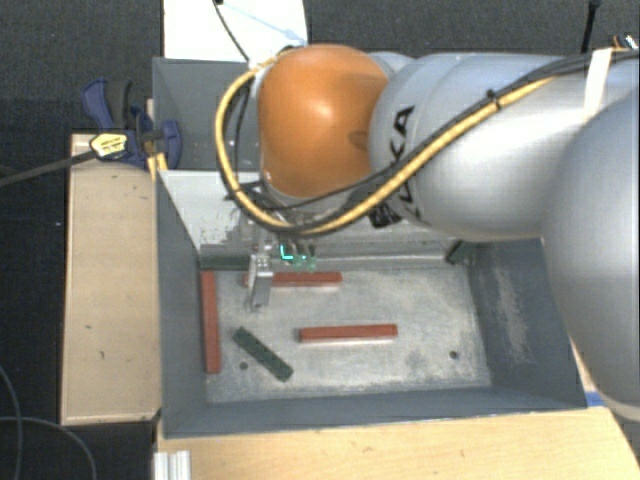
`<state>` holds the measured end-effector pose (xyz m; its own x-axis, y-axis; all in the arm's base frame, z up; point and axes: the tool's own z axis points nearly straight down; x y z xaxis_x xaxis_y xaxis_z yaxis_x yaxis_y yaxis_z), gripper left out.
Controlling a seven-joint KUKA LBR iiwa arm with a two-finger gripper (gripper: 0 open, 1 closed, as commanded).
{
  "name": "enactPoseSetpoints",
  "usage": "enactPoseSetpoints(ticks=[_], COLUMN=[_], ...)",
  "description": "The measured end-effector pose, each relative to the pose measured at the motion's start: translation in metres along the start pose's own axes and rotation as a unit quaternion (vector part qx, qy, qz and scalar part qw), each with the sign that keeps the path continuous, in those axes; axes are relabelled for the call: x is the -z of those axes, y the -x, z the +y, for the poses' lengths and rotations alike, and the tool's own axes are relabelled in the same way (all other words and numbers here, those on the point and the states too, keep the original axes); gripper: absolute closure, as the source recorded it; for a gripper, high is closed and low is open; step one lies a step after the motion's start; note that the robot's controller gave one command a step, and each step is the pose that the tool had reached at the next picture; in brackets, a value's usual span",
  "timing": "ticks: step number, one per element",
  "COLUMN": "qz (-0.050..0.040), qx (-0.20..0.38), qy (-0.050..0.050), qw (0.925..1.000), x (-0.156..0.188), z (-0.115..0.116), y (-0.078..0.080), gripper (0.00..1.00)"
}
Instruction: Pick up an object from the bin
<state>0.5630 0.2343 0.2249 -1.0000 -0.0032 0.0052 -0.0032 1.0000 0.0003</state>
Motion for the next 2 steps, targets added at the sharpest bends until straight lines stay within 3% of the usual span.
enactPoseSetpoints(ticks=[1, 2], qz=[0.0018, -0.0057], qx=[0.01, -0.039], qy=[-0.002, 0.001], qw=[0.9999, 0.9992], x=[-0.16, -0.124], z=[-0.113, -0.137], y=[-0.062, -0.056], gripper=[0.0, 0.0])
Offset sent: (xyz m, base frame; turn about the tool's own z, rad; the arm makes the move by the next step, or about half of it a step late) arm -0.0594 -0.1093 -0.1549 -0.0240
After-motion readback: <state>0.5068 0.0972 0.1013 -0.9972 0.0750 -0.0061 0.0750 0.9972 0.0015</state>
